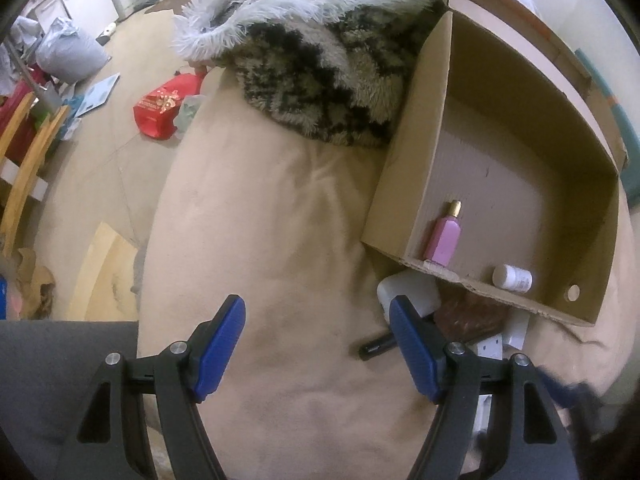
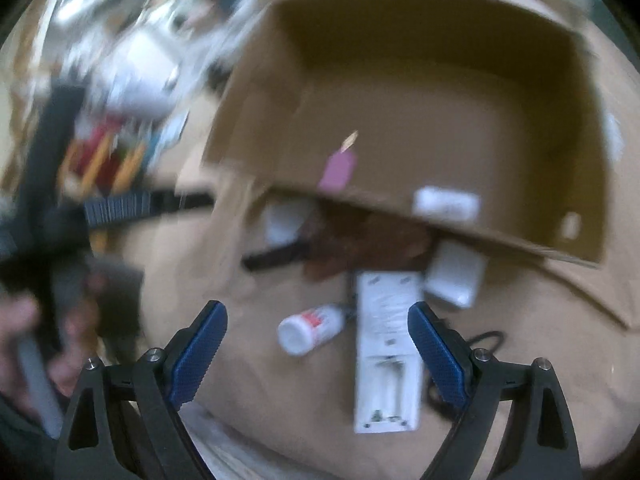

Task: Organize rigid objects
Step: 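Grasp the red-labelled white pill bottle with the right tool, then grasp the black flashlight with the left tool while right tool holds pill bottle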

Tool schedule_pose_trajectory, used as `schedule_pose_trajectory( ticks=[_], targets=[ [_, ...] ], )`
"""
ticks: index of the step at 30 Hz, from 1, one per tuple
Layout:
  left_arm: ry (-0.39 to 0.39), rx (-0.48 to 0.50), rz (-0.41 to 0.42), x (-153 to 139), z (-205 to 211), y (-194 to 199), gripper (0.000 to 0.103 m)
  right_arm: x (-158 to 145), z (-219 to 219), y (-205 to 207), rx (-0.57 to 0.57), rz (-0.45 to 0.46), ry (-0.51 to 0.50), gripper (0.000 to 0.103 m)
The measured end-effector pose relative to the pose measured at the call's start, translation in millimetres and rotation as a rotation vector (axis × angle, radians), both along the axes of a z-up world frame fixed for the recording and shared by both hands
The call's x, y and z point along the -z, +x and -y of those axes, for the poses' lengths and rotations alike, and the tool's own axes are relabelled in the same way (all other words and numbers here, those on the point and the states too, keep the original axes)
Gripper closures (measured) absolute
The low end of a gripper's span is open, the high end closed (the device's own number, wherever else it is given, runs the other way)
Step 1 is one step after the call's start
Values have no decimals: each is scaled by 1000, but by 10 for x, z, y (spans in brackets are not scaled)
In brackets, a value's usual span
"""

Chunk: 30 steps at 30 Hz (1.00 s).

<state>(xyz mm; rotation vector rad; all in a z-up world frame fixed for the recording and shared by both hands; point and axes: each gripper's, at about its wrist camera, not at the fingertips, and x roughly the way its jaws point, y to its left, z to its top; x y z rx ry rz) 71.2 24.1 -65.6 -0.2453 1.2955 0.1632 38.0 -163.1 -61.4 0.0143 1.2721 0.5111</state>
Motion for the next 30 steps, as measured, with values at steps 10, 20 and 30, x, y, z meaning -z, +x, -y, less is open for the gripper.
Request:
schedule_pose_trajectory(
  ticks=[10, 20, 30],
  targets=[
    [-20, -7, -35, 83, 0, 10, 31, 490, -578, -129, -171, 24, -289, 70],
    [-77, -38, -141, 473, 87, 112, 31, 55, 115, 17, 57, 19, -45, 75],
    [-102, -23, -200, 728, 410, 173, 28, -106, 366, 134, 162, 42, 22, 75]
  ],
)
